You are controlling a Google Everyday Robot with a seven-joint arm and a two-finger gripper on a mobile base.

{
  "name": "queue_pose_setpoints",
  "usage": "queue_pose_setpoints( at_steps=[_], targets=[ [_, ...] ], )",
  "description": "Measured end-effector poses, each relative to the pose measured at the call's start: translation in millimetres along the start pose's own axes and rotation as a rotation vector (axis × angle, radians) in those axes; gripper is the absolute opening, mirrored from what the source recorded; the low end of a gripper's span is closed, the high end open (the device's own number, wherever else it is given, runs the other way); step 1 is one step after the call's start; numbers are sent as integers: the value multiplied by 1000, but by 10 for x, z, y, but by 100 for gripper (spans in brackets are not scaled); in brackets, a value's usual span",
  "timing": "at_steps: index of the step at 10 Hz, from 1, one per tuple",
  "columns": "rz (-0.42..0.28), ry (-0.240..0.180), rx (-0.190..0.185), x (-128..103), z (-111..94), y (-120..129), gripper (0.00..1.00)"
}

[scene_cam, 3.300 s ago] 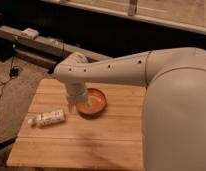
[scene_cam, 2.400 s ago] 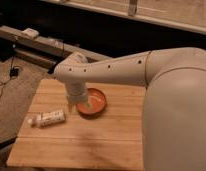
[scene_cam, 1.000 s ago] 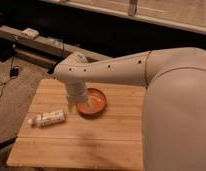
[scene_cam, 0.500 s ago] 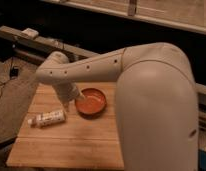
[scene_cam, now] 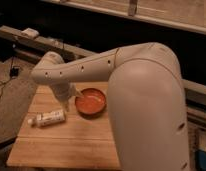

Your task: Place the bottle in the ceramic bowl

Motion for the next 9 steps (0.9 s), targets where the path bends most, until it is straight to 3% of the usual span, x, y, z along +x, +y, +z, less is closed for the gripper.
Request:
queue_pose_setpoints(
  at_steps=[2, 4, 9],
  targets=[
    [-71, 4, -44, -82, 33, -36, 65],
    [-201, 9, -72, -248, 56, 9, 65],
    [-326, -4, -48, -272, 84, 173, 65]
  ],
)
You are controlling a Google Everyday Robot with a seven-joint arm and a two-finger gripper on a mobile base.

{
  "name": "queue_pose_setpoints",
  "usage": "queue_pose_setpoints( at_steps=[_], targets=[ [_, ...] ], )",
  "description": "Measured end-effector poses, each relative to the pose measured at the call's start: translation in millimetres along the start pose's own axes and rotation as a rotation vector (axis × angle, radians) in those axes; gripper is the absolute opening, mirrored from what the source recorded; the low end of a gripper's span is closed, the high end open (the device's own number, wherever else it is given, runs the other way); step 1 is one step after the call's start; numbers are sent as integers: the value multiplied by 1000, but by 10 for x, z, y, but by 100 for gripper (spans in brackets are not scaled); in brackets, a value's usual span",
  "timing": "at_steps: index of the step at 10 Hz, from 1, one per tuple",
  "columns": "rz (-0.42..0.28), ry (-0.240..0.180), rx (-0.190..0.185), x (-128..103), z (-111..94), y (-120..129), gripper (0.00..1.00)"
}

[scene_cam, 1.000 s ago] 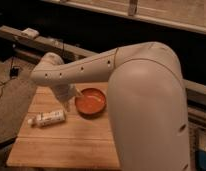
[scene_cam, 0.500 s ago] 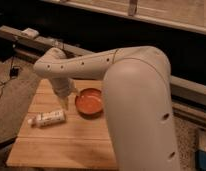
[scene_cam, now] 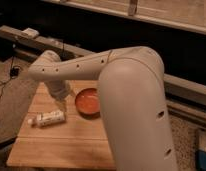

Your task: Place the bottle in the ceramic bowl

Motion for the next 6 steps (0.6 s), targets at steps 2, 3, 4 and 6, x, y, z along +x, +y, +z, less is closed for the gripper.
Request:
queue_pose_setpoints(
  at_steps=[2, 3, 4, 6],
  targets=[
    [-49, -10, 10, -35, 31, 40, 65],
    [-78, -4, 21, -50, 34, 49, 65],
    [-125, 16, 34, -85, 35, 79, 65],
    [-186, 54, 60, -115, 30, 78, 65]
  ],
)
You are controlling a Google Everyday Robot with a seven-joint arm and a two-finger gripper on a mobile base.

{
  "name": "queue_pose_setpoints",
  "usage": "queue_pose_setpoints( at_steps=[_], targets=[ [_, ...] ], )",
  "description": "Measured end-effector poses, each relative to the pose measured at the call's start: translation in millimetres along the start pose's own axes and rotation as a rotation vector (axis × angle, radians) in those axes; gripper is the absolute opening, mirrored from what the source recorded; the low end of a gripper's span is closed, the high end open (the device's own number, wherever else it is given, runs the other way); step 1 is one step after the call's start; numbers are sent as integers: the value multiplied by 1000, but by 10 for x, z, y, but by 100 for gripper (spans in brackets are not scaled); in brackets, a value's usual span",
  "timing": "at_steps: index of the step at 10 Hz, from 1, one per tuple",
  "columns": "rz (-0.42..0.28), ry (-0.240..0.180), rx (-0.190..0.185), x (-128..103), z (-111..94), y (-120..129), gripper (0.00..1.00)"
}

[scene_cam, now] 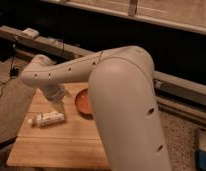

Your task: Place the bottle in the ceramic bowl

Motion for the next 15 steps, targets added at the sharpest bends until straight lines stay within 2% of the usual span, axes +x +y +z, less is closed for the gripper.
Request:
queue_pose_setpoints(
  at_steps=[2, 4, 6, 11, 13, 15],
  targets=[
    [-55, 34, 17, -16, -7, -17, 65],
    [-88, 43, 1, -52, -25, -51, 65],
    [-87, 44, -10, -34, -23, -63, 65],
    [-90, 47, -8, -35, -2, -60, 65],
    [-181, -1, 10, -179, 62, 1, 65],
    [-285, -60, 32, -456, 104, 45, 65]
  ],
)
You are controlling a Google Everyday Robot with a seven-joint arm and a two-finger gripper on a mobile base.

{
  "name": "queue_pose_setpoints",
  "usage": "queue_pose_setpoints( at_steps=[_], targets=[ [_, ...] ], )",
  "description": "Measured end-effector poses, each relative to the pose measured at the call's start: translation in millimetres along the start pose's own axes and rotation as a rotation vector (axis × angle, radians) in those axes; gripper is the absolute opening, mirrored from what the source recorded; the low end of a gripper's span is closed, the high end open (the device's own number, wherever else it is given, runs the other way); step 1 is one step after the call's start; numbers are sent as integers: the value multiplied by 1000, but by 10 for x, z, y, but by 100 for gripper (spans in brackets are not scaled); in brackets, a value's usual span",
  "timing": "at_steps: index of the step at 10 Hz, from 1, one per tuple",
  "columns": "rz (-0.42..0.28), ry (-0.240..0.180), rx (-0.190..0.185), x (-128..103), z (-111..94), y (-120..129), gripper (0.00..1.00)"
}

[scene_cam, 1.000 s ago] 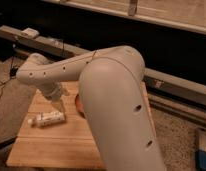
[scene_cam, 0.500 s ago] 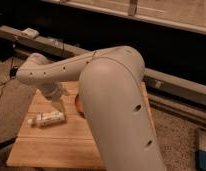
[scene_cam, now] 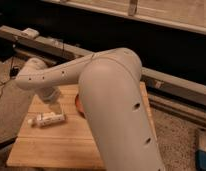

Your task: Place the bottle in the ceramic bowl

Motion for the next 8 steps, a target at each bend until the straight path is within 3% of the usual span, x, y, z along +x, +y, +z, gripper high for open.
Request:
queue_pose_setpoints(
  at_steps=[3, 8],
  targets=[
    [-99, -71, 21, -282, 81, -74, 65],
    [-225, -141, -23, -701, 260, -238, 65]
  ],
)
